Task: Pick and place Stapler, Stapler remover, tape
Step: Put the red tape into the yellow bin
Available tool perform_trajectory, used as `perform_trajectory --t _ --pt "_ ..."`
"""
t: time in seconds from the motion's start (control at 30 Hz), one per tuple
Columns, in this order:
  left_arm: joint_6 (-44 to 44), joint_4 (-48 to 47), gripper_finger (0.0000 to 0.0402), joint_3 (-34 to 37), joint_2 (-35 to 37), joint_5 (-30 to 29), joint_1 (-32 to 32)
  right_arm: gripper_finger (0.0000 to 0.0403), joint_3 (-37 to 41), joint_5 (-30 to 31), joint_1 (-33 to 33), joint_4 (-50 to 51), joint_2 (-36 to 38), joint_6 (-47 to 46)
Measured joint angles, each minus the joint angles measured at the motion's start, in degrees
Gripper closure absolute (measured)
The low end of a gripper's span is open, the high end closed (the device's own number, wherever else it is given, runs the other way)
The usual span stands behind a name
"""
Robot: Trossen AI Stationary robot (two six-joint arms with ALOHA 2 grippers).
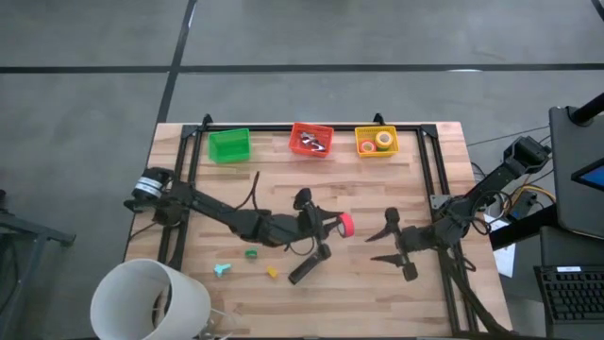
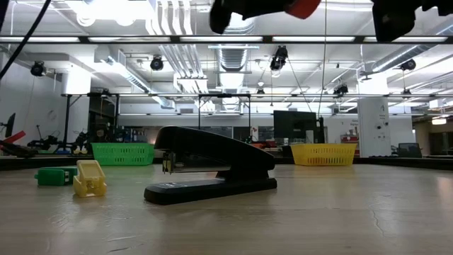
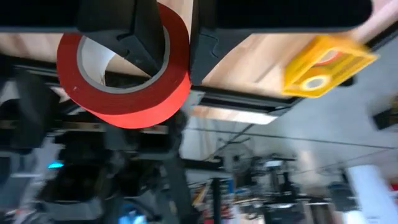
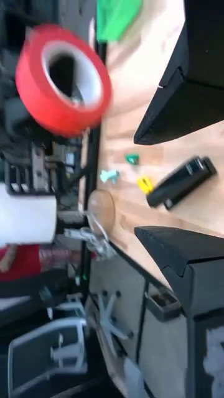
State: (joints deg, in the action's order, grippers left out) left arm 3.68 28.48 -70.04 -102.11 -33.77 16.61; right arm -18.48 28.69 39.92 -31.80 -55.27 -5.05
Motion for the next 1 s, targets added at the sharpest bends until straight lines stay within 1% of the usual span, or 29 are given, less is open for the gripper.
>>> perform_trajectory --t 0.03,0.1,0.2,0.3,0.4,0.57,0.7,0.83,1.0 --pt "0.0 1.2 0.0347 0.0 -0.4 1.3 -0.2 0.0183 0.0 1.3 0.0 -0.6 0.0 0.4" --pt "0.0 3.3 0.035 0.0 -1.3 2.2 -0.4 0.0183 0.0 4.0 -0.2 -1.5 0.0 1.0" --pt "0.0 5.9 0.0349 0.0 -2.2 2.4 -0.4 0.0183 0.0 4.9 -1.1 -1.8 0.0 1.3" --pt "0.0 8.6 0.0344 0.0 -2.9 2.5 -0.6 0.0183 0.0 4.7 -2.5 -1.8 0.0 0.4" --pt "-0.2 10.6 0.0342 0.0 -4.0 3.3 -1.0 0.0183 0.0 2.9 -4.1 -2.0 0.0 -0.3" --pt "0.4 10.5 0.0348 -0.4 -5.4 4.3 -1.6 0.0183 0.0 2.1 -5.5 -2.4 0.0 0.0" --pt "0.3 12.3 0.0347 -0.9 -6.3 4.3 -2.0 0.0183 0.0 -0.4 -6.1 -3.8 0.0 0.3" --pt "0.4 12.5 0.0342 -1.9 -7.3 4.5 -2.7 0.0183 0.0 -0.7 -6.5 -3.8 -0.1 0.3" --pt "0.5 12.9 0.0344 -4.3 -9.4 4.8 -3.6 0.0184 0.0 -0.7 -6.9 -3.8 -0.1 0.1"
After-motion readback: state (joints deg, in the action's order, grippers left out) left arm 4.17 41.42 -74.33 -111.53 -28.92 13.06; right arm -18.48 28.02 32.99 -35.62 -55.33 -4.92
